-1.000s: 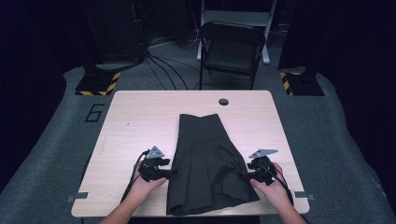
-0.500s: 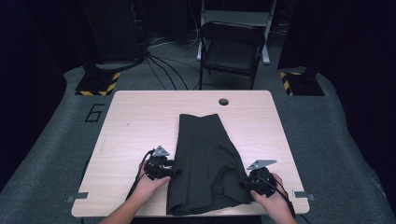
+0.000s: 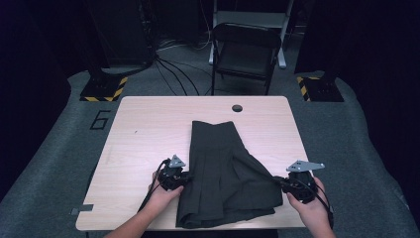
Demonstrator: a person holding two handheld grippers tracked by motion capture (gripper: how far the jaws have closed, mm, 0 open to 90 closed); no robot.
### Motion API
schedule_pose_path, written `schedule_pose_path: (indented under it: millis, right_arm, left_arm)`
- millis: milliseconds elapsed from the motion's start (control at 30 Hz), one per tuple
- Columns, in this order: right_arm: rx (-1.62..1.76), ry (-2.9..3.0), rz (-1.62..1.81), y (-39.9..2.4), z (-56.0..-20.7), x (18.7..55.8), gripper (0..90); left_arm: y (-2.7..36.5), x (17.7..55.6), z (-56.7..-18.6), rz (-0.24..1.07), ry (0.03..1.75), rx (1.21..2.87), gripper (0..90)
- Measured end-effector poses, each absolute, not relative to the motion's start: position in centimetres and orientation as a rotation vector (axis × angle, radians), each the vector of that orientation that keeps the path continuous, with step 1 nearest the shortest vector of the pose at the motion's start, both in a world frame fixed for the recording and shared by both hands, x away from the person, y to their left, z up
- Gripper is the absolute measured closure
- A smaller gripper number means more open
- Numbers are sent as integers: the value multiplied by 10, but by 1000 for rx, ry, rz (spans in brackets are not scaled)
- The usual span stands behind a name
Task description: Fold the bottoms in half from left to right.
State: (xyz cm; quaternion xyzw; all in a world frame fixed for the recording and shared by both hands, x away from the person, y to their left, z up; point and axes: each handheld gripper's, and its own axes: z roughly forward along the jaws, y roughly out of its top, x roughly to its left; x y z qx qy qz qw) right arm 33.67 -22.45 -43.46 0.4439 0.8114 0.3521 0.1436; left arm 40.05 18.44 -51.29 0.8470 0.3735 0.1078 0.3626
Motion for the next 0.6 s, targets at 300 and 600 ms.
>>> schedule_pose_path:
  millis: [300, 600]
  right_arm:
    - [1305, 2474, 956, -215, -465, 332, 858]
    - [1240, 2548, 936, -202, -469, 324, 867]
  left_arm:
    - [194, 404, -501, 279, 964, 2180, 831]
    - [211, 406, -495, 248, 999, 2178, 831]
